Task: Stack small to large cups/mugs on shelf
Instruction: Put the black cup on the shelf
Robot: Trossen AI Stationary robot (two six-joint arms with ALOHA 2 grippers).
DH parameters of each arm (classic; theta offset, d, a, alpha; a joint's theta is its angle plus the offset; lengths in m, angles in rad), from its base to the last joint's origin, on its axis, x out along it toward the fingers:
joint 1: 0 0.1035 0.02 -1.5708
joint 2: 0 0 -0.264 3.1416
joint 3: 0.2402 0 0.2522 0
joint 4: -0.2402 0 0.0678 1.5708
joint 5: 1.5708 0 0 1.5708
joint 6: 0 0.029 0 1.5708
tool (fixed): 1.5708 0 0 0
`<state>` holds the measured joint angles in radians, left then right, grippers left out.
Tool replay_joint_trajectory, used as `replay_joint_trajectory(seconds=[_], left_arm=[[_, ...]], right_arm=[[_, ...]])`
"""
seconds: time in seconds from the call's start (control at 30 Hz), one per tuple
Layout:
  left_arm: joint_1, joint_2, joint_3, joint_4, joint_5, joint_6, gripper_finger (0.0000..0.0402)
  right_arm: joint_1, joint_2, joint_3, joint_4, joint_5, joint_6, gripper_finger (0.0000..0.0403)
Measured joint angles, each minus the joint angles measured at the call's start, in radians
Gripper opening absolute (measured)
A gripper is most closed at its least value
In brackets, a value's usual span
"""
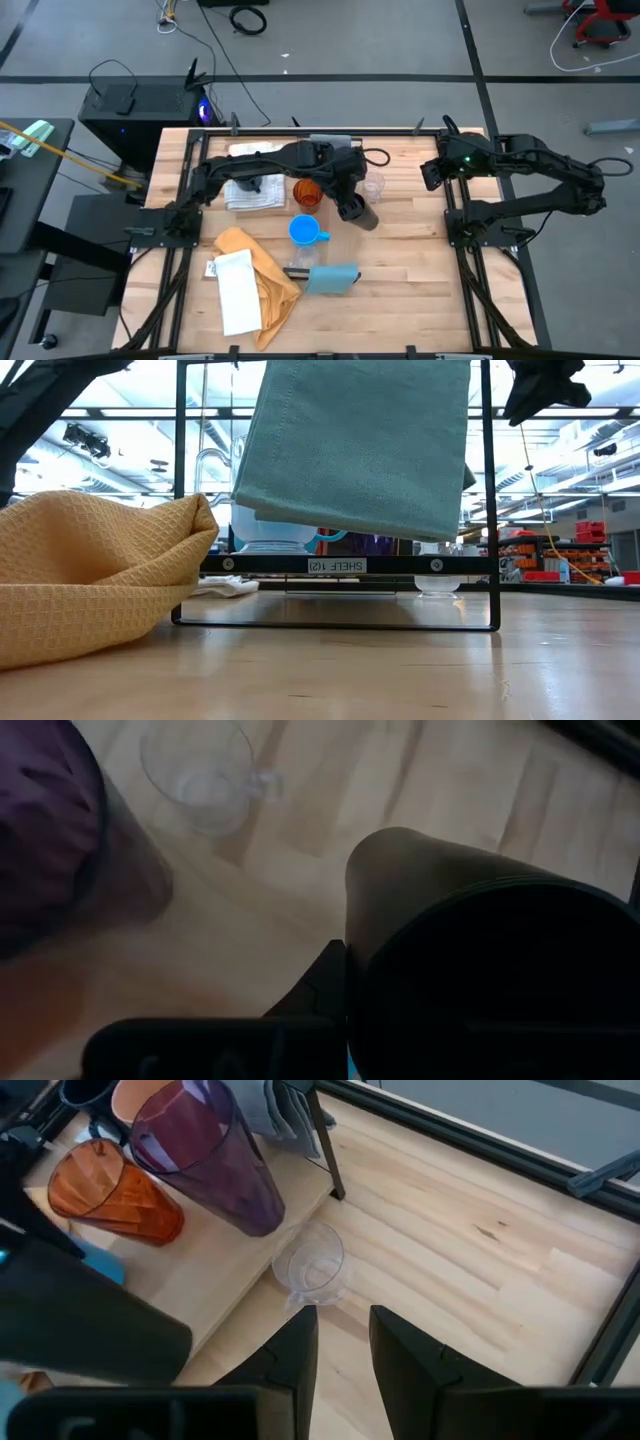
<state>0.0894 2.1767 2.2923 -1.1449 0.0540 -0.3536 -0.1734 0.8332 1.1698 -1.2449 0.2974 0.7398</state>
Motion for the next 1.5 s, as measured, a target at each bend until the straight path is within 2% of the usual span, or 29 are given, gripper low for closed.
replay_joint_trajectory(seconds=[0.3,0.5,1.5], left_arm=[[0.050,0.007,-0.001,-0.046,-0.033,0.000,0.0009],[0.065,0.007,-0.001,-0.141,-0.051,0.013,0.0009],[0.080,0.037,-0.001,-0.191,-0.112,0.051,0.0009]], right_arm=[[0.000,-0.022,0.000,0.003,-0.007,0.000,0.0100],[0.000,-0.022,0.000,0.003,-0.011,0.018,0.0100],[0.000,-0.022,0.000,0.013,-0.011,0.043,0.0100]])
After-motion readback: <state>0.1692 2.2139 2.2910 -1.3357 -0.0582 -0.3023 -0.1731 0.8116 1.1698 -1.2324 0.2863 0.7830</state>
